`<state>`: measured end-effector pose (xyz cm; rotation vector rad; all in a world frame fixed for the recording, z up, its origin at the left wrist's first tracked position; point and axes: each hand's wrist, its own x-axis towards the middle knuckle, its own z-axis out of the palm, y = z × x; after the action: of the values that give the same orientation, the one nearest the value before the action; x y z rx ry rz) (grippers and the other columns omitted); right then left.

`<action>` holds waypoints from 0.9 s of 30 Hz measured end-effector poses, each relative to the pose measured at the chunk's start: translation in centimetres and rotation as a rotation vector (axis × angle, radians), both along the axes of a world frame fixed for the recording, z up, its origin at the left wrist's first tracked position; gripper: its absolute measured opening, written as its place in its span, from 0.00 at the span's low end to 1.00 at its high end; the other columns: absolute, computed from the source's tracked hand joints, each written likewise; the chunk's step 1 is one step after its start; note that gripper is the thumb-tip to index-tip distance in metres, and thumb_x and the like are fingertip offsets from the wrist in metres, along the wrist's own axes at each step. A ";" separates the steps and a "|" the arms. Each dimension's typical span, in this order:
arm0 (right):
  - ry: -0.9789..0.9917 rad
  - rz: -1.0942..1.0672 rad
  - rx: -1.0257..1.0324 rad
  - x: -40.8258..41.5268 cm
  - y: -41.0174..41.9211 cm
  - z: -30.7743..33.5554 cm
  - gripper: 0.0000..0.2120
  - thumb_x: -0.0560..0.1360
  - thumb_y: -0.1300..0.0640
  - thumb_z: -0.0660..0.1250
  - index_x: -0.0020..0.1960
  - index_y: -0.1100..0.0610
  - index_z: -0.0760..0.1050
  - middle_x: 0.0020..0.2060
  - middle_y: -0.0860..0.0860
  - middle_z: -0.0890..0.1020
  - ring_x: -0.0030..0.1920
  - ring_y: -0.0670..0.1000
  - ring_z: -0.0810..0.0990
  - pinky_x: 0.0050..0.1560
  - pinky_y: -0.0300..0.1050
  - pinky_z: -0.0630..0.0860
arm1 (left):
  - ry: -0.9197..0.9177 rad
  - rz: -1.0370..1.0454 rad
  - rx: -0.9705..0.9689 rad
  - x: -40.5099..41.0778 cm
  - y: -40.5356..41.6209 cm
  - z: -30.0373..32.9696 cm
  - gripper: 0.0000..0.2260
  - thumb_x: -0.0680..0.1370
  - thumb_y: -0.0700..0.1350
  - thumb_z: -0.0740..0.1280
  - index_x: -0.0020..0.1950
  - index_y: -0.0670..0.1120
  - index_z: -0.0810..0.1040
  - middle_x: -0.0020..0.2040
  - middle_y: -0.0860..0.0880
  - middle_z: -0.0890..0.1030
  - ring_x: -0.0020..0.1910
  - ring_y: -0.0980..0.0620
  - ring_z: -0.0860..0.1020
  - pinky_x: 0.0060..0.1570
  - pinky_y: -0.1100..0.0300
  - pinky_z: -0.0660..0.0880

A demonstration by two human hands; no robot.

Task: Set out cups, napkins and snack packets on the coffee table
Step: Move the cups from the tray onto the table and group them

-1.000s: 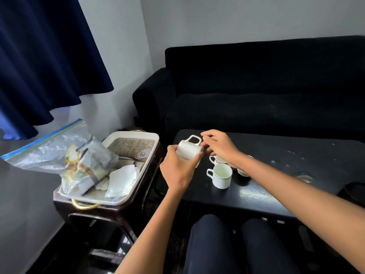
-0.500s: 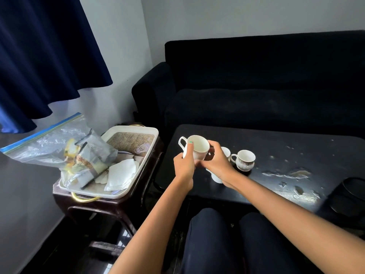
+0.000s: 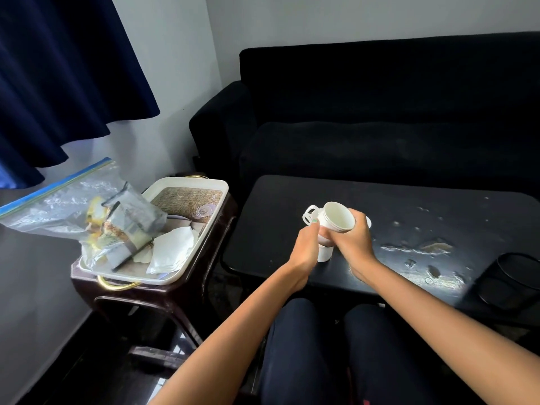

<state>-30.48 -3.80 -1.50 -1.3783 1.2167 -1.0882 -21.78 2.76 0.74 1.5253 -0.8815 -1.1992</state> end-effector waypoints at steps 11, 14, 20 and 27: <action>0.164 -0.114 0.018 -5.3 -0.9 -2.9 0.24 0.57 0.63 0.76 0.38 0.36 0.73 0.34 0.39 0.79 0.36 0.39 0.76 0.33 0.38 0.73 | -0.068 -0.240 0.026 -3.9 -0.6 -2.5 0.16 0.80 0.45 0.50 0.50 0.49 0.79 0.49 0.55 0.80 0.51 0.61 0.76 0.54 0.69 0.70; 0.190 -0.124 0.027 -6.0 -1.4 -4.1 0.19 0.55 0.63 0.75 0.41 0.48 0.75 0.36 0.45 0.82 0.38 0.48 0.80 0.38 0.47 0.78 | -0.055 -0.236 0.051 -4.8 -1.0 -3.8 0.19 0.82 0.44 0.49 0.55 0.43 0.79 0.58 0.47 0.81 0.60 0.50 0.76 0.65 0.56 0.70; 0.230 -0.147 0.033 -6.6 -2.3 -6.8 0.29 0.57 0.62 0.78 0.56 0.52 0.72 0.53 0.52 0.79 0.54 0.55 0.77 0.53 0.53 0.76 | -0.050 -0.214 0.061 -6.0 -2.2 -6.7 0.14 0.81 0.40 0.53 0.60 0.38 0.74 0.60 0.46 0.79 0.58 0.53 0.76 0.58 0.67 0.71; 0.289 -0.132 0.013 -6.3 -3.2 -8.4 0.32 0.58 0.62 0.79 0.60 0.55 0.71 0.55 0.53 0.76 0.56 0.54 0.75 0.53 0.48 0.73 | -0.028 -0.197 0.085 -5.9 -3.2 -8.7 0.11 0.79 0.39 0.56 0.59 0.41 0.74 0.57 0.48 0.79 0.54 0.56 0.77 0.52 0.71 0.72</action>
<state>-36.75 -6.96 -9.95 -1.4985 1.5397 -0.9911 -27.73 -0.41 -8.00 1.5538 -1.0298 -1.3746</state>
